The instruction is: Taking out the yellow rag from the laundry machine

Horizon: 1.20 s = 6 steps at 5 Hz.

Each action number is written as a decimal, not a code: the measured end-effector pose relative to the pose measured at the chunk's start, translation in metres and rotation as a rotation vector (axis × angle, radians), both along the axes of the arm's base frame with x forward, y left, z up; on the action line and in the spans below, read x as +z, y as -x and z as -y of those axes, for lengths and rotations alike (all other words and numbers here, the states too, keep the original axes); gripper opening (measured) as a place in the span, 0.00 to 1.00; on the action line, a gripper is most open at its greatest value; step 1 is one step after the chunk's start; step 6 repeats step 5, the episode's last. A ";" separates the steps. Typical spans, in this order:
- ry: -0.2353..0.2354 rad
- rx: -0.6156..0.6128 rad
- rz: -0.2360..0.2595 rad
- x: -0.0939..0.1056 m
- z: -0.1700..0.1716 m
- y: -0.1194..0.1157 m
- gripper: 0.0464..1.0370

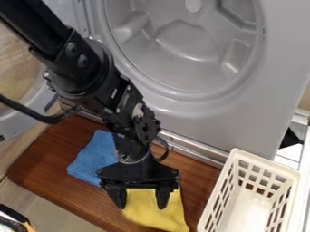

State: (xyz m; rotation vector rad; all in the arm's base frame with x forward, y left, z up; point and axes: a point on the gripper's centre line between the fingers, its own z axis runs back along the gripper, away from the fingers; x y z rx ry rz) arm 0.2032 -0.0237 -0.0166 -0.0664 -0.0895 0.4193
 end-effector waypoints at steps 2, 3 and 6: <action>-0.027 0.060 0.008 0.013 -0.013 -0.004 0.96; -0.049 0.077 0.006 0.020 -0.018 -0.008 0.96; -0.078 0.011 0.076 0.065 -0.013 -0.017 0.96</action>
